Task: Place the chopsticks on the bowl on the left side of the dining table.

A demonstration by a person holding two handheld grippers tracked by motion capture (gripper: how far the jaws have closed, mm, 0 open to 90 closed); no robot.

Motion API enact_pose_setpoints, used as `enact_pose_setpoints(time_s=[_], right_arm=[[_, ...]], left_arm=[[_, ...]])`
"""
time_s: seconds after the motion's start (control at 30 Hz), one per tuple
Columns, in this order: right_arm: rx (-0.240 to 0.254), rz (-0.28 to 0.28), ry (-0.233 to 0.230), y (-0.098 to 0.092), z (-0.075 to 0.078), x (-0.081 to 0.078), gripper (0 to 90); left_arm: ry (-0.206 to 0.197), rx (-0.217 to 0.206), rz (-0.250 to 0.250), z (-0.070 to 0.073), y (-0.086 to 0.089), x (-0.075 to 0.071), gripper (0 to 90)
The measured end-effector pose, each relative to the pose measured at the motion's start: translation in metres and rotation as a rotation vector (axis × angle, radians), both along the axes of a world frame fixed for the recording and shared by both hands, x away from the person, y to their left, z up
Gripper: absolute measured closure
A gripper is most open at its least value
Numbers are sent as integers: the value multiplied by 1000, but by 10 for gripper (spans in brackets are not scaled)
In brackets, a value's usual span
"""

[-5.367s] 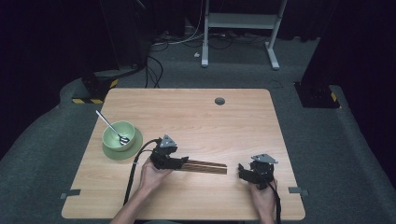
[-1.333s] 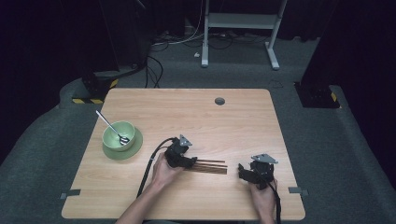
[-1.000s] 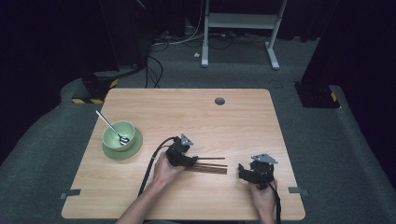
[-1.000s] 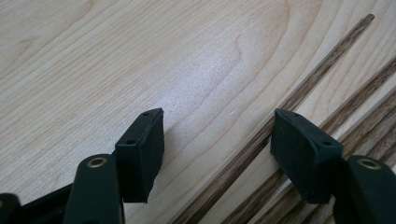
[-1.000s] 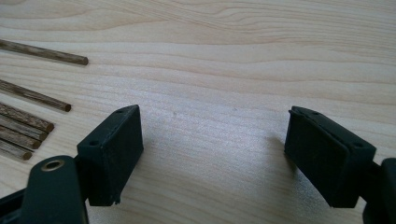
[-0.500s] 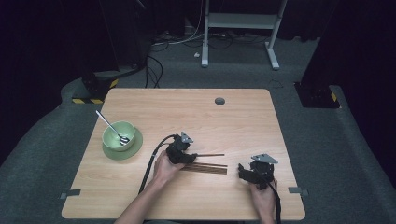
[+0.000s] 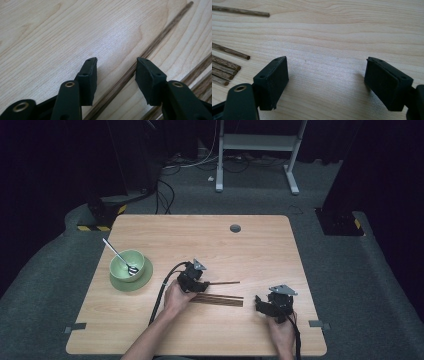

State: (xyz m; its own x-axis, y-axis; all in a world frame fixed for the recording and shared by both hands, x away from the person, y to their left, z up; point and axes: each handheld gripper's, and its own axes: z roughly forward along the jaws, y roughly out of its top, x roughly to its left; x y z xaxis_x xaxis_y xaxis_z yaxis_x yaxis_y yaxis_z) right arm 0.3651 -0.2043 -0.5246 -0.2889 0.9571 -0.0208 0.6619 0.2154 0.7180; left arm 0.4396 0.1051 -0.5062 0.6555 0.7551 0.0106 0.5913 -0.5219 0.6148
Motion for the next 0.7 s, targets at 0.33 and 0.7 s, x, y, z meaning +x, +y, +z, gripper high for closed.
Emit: enact_pose_setpoints(time_s=[0.33,0.7], right_arm=[[0,0,0,0,0,0,188],[0,0,0,0,0,0,188]], left_arm=[[4,2,14,1,4,6,566],[-5,-5,37,0,12,11,632]])
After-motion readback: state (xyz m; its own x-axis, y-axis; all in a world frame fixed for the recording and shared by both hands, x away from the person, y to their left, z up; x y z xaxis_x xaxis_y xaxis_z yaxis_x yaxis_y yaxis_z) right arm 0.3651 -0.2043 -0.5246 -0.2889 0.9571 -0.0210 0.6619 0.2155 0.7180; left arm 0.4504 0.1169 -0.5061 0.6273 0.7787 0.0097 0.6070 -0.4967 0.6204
